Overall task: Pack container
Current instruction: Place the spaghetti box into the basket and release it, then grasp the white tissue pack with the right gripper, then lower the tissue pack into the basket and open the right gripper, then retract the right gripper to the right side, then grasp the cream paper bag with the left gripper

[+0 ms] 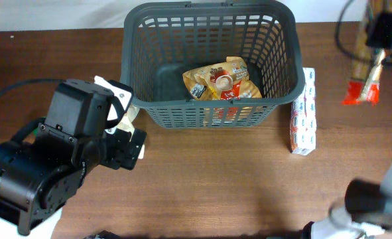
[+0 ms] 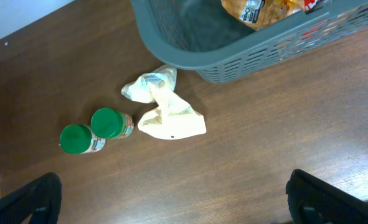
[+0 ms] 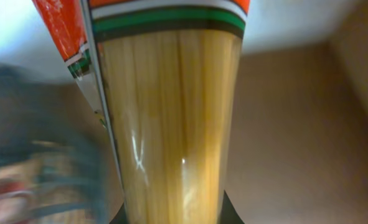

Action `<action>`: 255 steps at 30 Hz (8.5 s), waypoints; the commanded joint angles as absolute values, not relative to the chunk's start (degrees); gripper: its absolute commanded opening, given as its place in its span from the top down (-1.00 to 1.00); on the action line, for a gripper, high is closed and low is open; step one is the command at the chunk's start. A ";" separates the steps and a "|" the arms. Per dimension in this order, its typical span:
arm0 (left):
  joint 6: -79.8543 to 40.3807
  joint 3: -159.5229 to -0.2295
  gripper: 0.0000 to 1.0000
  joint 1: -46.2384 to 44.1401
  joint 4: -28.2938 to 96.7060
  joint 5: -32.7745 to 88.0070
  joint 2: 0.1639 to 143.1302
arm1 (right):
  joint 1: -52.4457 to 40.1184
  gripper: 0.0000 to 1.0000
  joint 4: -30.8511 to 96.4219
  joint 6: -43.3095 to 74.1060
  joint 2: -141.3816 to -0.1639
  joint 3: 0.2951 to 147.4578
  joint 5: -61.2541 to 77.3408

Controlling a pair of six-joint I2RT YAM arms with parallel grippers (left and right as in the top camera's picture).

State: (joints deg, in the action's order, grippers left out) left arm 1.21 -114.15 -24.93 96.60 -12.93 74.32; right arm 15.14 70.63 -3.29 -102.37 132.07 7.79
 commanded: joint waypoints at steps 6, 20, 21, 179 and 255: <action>0.71 -114.04 -0.99 -24.53 96.51 -13.32 74.28 | -7.05 0.92 71.83 -22.59 -97.89 134.89 14.96; 0.71 -114.04 -0.99 -24.53 96.51 -13.32 74.28 | -21.50 0.92 74.98 -67.64 -117.49 134.89 18.04; 0.71 -114.04 -0.99 -24.53 96.51 -13.32 74.30 | -21.85 0.92 74.85 -68.47 -118.61 134.89 18.04; 0.71 -114.04 -0.99 -24.53 96.51 -13.32 74.30 | 20.43 -0.58 80.99 -3.86 -109.14 158.65 7.92; 2.24 -108.42 -0.99 4.86 81.30 4.10 123.37 | 32.69 -0.97 86.61 -0.12 -113.86 135.90 8.32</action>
State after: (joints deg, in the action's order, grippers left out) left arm 0.71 -108.95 4.78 81.54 3.01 120.84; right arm 32.49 86.74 -0.38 -113.97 136.20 8.40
